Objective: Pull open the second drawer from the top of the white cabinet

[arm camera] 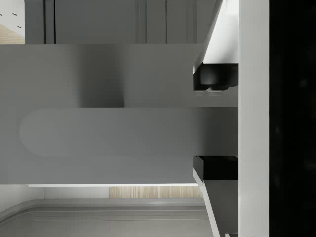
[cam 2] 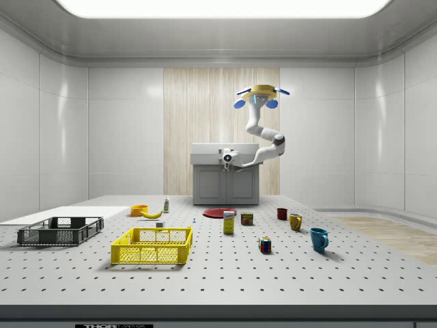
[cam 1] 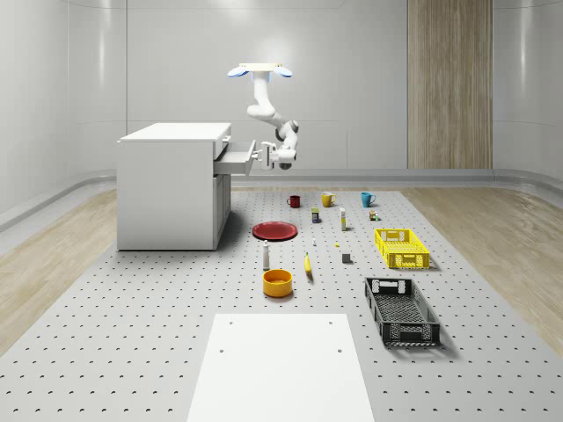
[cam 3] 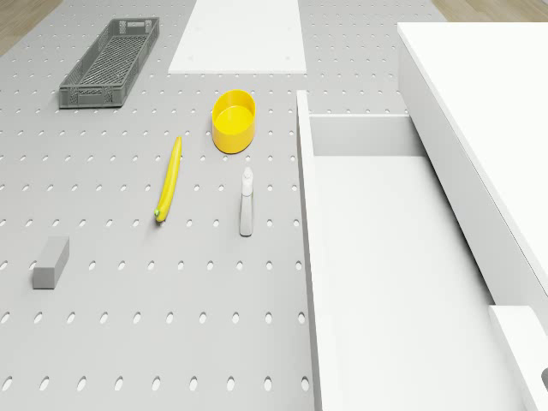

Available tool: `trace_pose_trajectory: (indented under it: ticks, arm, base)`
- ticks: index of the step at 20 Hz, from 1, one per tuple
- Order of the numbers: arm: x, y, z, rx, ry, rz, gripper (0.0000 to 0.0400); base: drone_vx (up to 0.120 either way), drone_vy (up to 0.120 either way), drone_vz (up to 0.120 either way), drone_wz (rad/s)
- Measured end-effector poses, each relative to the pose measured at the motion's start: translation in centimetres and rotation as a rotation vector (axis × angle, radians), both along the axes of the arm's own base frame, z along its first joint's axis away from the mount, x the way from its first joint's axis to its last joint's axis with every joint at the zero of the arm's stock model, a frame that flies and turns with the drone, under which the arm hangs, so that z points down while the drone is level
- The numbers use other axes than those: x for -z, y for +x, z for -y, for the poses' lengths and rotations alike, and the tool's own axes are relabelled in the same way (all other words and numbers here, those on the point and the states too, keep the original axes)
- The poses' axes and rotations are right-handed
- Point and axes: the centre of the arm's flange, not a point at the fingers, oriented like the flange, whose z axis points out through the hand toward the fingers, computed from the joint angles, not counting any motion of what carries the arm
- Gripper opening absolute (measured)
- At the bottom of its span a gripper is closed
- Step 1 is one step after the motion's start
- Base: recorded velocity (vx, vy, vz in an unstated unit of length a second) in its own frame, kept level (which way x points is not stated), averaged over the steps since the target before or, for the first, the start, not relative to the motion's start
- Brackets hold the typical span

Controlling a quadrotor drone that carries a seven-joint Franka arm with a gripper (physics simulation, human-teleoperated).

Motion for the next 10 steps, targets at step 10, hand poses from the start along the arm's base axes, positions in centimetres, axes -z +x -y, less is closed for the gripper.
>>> trace_pose_trajectory:
  ticks: [10]
  arm:
    - [0.0, 0.0, 1.4, 0.000, 0.008, 0.004, 0.0292]
  base:
    - [0.000, 0.048, 0.000, 0.000]
